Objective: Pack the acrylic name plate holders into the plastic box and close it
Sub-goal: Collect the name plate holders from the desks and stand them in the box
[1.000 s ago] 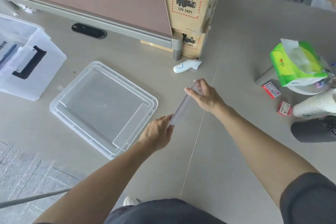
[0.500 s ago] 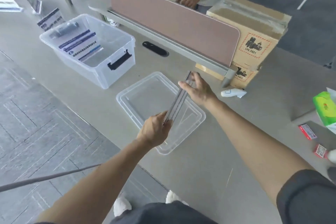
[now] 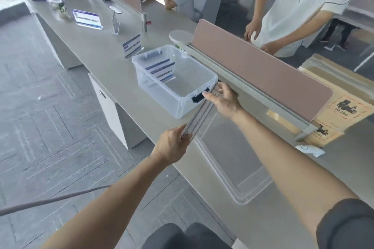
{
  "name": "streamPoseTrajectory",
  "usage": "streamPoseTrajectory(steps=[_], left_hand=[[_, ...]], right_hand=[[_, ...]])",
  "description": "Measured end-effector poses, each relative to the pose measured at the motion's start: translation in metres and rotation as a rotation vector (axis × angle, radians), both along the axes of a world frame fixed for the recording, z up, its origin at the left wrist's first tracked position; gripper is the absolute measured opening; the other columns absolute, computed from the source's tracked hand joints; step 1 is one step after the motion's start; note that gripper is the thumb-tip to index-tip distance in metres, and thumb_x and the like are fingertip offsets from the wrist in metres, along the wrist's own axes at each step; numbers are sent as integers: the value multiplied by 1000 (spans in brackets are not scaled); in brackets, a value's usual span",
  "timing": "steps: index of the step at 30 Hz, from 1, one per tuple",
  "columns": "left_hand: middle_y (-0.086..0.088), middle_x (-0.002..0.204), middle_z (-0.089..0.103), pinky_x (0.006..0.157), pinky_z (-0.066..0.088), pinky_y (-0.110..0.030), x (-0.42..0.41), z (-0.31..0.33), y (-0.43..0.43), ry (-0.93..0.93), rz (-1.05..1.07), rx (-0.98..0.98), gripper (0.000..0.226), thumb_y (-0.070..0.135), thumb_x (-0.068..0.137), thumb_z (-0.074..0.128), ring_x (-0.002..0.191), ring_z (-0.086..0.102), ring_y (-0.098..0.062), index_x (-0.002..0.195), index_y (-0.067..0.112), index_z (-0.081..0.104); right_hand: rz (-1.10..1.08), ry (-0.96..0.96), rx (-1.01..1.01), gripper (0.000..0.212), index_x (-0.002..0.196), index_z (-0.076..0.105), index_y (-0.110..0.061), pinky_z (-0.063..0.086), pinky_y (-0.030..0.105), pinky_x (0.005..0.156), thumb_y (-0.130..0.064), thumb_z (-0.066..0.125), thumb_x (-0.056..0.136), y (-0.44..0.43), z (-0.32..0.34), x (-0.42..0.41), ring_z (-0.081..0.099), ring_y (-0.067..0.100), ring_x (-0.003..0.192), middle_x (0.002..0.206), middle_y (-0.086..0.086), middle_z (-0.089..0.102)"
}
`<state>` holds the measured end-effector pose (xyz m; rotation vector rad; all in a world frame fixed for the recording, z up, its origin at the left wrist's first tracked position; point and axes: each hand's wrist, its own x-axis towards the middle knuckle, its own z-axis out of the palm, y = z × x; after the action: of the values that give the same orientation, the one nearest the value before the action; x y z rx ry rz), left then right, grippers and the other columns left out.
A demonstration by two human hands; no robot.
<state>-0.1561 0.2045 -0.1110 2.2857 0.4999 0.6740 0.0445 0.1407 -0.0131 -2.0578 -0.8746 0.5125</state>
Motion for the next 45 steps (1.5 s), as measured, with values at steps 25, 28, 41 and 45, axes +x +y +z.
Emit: streamPoseTrajectory(steps=[25,28,41,45], left_hand=[[-3,67,59,49,45,-35,76,30,250,20,109,44,25,28,94,47,55,50,-26,104,9,60],[2,68,58,50,37,-27,81,27,283,20,123,9,26,30,94,47,53,46,-20,110,15,61],[-3,74,64,58,36,-25,99,45,405,-80,-48,-29,31,15,94,55,57,46,-21,125,13,59],[-4,85,67,63,38,-25,113,44,420,-7,-170,-56,30,15,94,55,75,60,-30,124,15,59]], right_hand=[[81,-2,67,62,124,54,-25,38,27,83,-62,65,75,270,10,82,51,18,118,131,3,53],[24,15,92,73,131,50,-21,39,29,91,-60,69,72,298,8,86,49,18,121,135,6,49],[-351,43,176,67,139,38,-42,50,39,92,-55,68,80,378,25,75,50,23,112,136,7,26],[-442,87,173,59,118,55,-46,55,50,91,-64,70,64,380,14,91,55,20,113,130,3,40]])
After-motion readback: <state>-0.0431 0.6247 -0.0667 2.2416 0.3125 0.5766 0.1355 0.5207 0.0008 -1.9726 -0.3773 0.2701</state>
